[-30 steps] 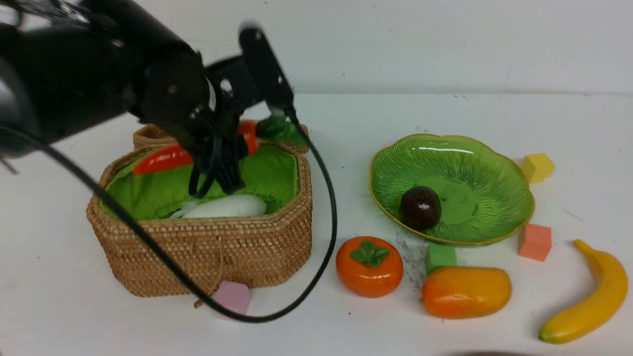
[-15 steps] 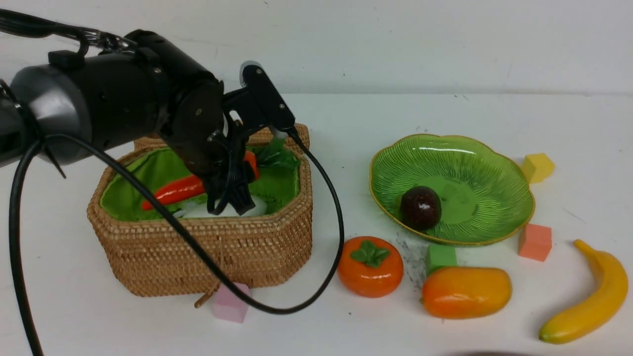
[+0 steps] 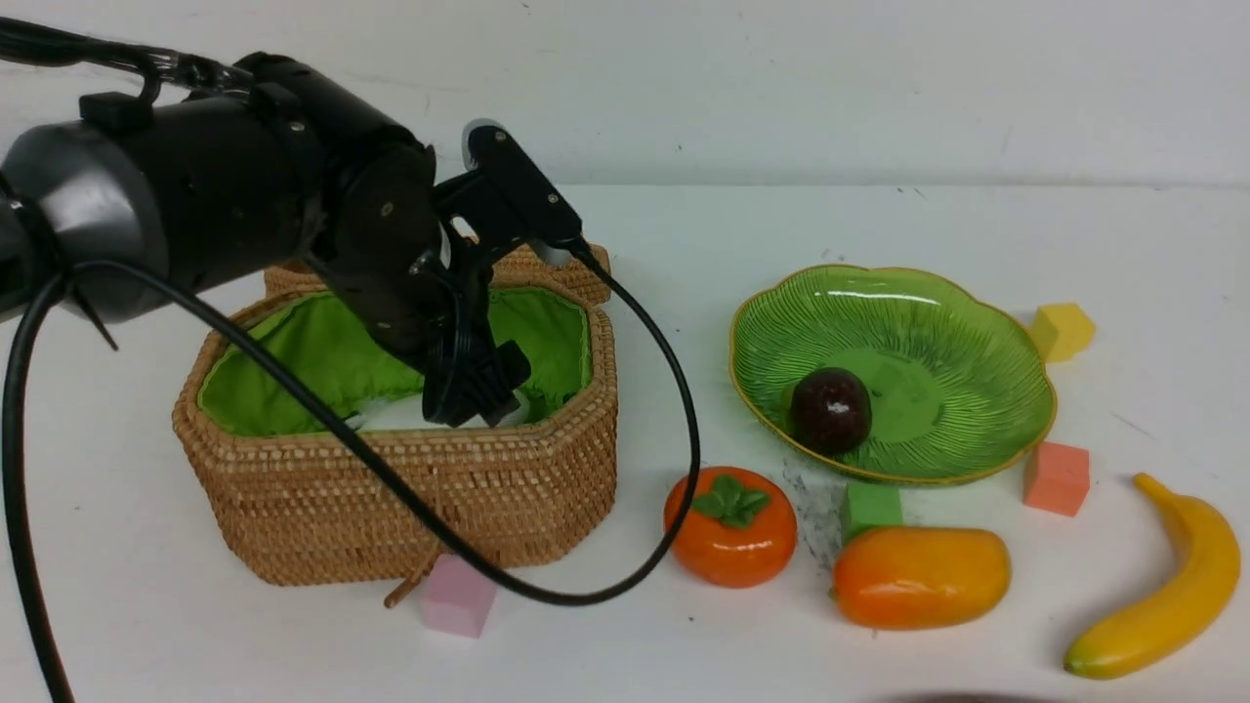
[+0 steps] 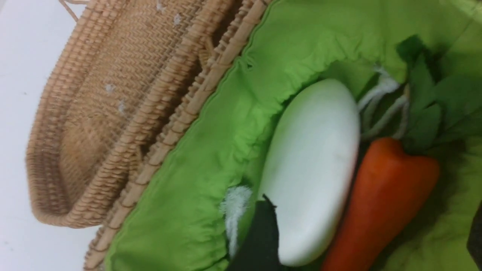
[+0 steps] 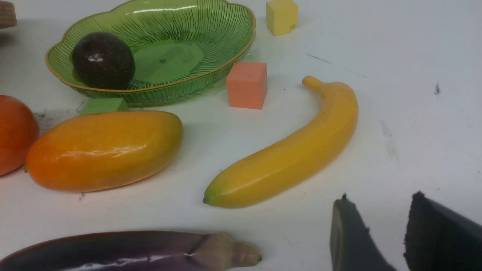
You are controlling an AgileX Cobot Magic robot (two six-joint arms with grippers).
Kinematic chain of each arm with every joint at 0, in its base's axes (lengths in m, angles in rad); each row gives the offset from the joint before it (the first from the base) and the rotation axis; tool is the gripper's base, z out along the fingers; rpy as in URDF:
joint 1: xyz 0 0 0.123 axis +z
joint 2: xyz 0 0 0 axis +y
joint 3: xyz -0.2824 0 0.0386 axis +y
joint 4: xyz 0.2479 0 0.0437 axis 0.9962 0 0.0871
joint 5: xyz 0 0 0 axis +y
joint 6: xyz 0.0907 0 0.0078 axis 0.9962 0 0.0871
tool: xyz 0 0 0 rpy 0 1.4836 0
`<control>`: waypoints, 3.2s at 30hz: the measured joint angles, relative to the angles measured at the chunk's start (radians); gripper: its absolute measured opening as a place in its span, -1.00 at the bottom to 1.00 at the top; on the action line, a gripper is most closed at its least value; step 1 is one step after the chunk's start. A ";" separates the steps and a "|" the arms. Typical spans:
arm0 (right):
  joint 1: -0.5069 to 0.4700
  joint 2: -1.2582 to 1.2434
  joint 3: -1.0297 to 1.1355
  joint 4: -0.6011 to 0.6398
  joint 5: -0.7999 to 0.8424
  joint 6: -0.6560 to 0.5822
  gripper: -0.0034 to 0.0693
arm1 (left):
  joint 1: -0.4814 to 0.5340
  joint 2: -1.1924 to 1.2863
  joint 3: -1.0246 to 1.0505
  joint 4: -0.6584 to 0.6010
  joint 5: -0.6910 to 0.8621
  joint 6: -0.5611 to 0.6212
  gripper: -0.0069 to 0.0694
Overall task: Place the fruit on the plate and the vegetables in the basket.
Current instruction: Use the right arm to grab a banana and put it into the right plate
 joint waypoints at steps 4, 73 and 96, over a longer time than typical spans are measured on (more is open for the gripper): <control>0.000 0.000 0.000 0.000 0.000 0.000 -0.23 | 0.000 -0.022 0.000 -0.008 0.003 -0.012 0.85; 0.000 0.000 0.000 0.000 0.000 0.000 -0.23 | 0.000 -1.191 0.567 -0.522 0.057 -0.289 -0.85; 0.000 0.000 0.000 0.000 0.000 0.000 -0.23 | 0.269 -1.553 1.084 -0.394 -0.756 -0.289 -0.83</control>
